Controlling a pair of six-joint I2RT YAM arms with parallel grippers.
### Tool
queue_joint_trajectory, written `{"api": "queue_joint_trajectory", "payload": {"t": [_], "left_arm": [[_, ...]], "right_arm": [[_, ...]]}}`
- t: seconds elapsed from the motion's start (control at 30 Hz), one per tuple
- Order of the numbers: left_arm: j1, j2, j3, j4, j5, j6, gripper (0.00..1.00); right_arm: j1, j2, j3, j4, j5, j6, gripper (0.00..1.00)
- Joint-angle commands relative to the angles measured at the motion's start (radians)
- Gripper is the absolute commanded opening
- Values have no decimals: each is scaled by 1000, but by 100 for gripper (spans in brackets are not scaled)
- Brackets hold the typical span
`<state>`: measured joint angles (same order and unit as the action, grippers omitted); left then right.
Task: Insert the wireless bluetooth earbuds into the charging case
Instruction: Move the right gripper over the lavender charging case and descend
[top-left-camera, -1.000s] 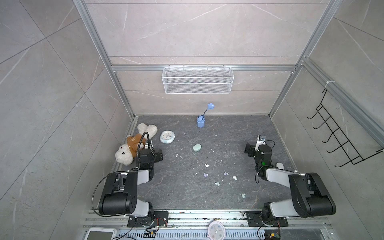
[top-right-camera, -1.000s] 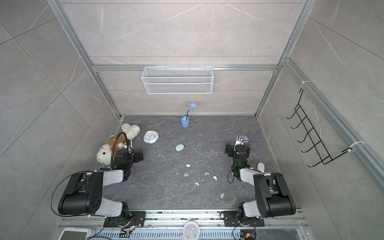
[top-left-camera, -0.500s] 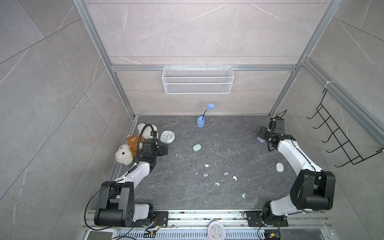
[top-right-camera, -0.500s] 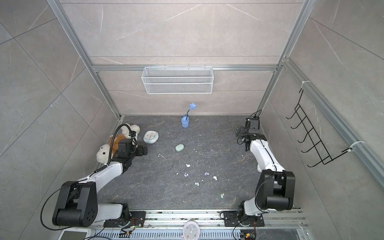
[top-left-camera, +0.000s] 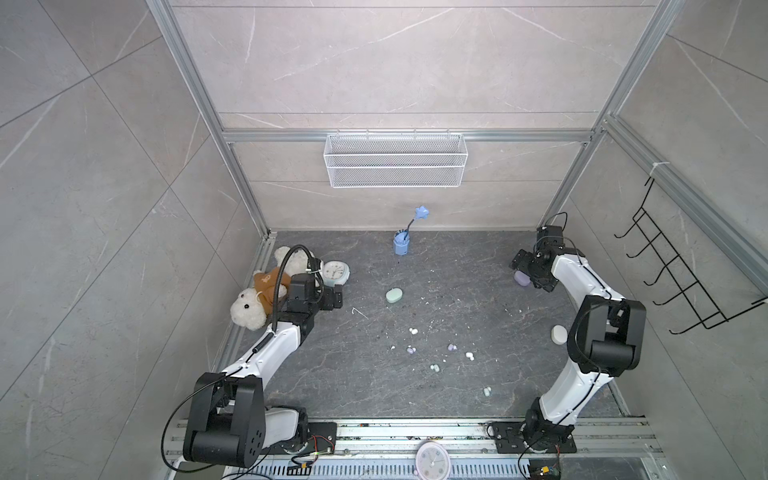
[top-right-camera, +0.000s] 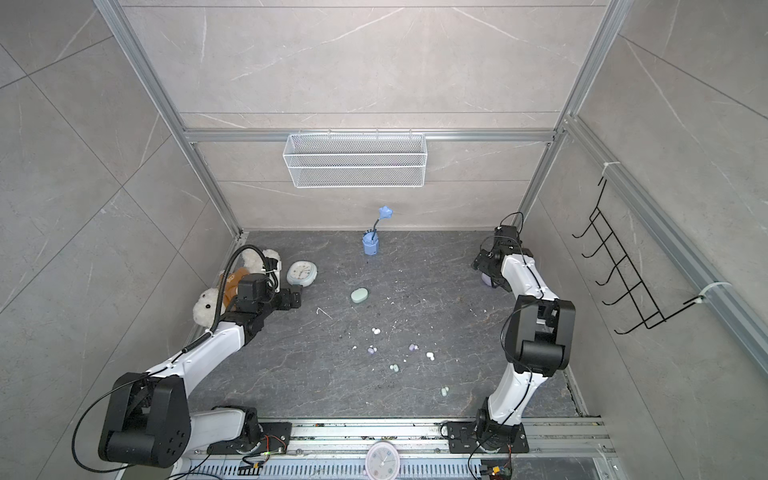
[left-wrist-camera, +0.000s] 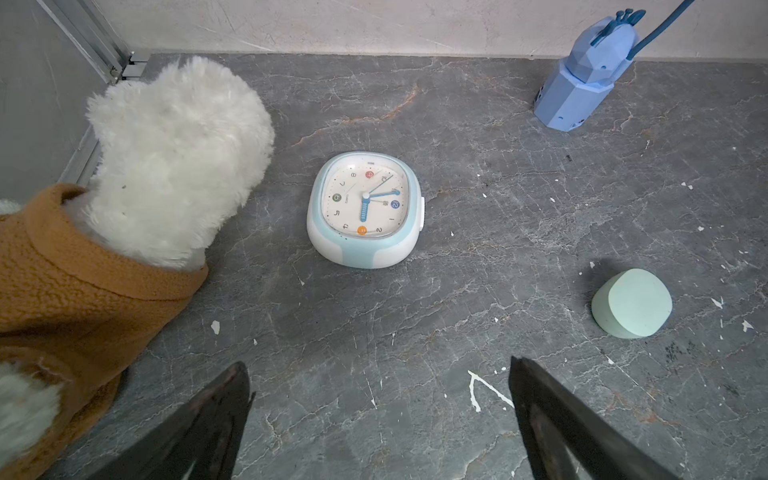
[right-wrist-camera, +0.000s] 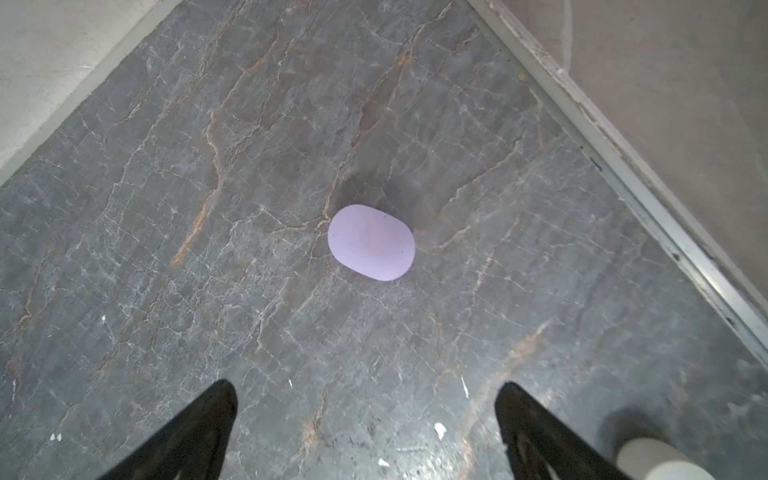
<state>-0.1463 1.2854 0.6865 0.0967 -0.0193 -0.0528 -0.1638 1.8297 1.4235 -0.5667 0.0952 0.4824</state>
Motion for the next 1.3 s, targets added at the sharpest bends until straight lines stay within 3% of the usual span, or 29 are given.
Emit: {"api": "queue_joint_trajectory", "payload": {"t": [0.0, 0.3, 0.5, 0.83, 1.27], "left_arm": [[0, -14, 21, 8, 20, -7, 99], [-2, -33, 6, -1, 30, 11, 99], [-2, -34, 5, 1, 44, -1, 99], [-2, -42, 8, -1, 66, -16, 99], [-2, -43, 7, 0, 57, -12, 98]], "right_arm": [[-9, 38, -32, 112, -29, 3, 100], [-47, 131, -9, 234, -90, -19, 100], [-61, 262, 136, 147, -164, -51, 100], [-65, 377, 288, 36, -191, -108, 100], [-57, 313, 192, 39, -265, -152, 100]]}}
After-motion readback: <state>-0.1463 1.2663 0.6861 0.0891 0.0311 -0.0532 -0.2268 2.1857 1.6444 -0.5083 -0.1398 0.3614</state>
